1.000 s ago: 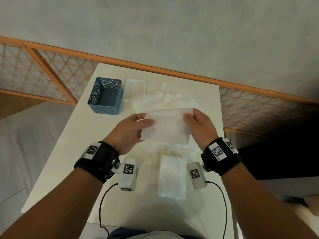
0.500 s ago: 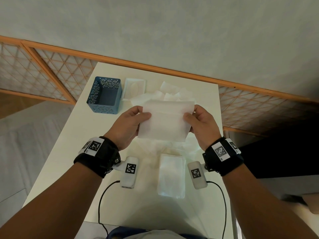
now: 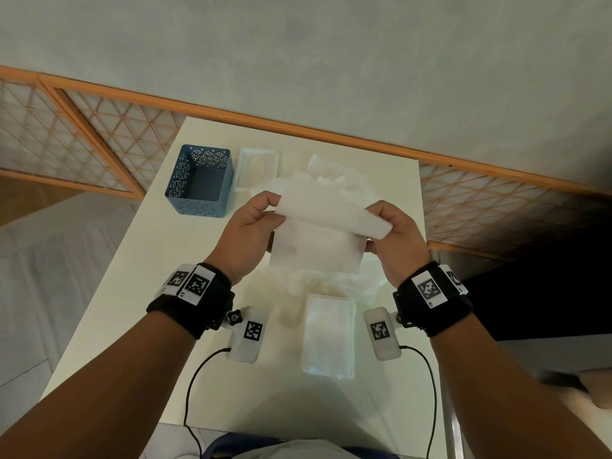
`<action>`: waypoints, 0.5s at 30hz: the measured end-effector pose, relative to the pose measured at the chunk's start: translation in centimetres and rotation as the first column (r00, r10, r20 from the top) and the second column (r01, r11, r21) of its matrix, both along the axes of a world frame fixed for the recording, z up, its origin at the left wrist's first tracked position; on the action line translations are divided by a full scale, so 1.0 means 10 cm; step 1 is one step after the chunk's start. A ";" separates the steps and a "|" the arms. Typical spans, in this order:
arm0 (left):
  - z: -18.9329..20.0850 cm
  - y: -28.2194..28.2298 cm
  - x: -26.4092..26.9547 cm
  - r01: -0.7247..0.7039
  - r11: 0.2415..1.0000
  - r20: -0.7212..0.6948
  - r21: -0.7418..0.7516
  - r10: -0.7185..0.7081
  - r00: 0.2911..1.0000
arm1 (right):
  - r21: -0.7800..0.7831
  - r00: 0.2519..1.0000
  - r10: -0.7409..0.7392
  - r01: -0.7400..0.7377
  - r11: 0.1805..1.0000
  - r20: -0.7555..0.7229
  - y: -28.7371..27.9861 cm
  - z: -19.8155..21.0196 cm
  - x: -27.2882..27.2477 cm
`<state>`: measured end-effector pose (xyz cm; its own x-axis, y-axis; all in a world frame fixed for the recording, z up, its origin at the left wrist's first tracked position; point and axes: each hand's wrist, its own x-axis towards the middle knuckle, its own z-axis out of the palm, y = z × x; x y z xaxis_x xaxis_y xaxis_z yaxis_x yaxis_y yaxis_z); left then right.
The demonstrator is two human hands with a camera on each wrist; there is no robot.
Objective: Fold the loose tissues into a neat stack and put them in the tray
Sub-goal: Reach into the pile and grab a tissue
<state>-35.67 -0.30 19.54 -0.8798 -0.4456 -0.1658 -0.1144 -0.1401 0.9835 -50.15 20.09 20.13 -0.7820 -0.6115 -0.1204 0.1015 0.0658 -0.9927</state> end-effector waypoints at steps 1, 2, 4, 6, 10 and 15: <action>0.00 0.00 0.00 0.007 1.000 -0.004 -0.006 -0.007 1.000 | -0.011 1.000 0.001 -0.001 1.000 0.013 0.00 0.00 0.00; 0.00 0.01 0.00 0.010 1.000 -0.004 -0.007 -0.010 1.000 | -0.020 0.999 -0.005 0.005 1.000 0.035 0.00 -0.01 0.00; 0.00 0.00 -0.01 -0.011 1.000 0.015 0.018 0.011 1.000 | -0.020 0.998 -0.017 0.018 1.000 0.063 0.01 -0.01 0.00; -0.01 -0.03 -0.04 -0.028 0.996 0.034 0.080 0.025 0.999 | -0.001 0.997 -0.038 0.038 0.999 0.071 0.01 -0.02 -0.01; -0.06 -0.05 -0.07 -0.071 0.991 0.033 0.114 0.067 0.997 | 0.002 0.984 -0.077 0.078 0.997 0.158 0.01 0.01 -0.01; -0.19 -0.07 -0.06 -0.076 0.990 0.040 -0.114 0.082 0.996 | 0.078 0.982 -0.116 0.105 0.991 0.148 0.01 -0.04 -0.02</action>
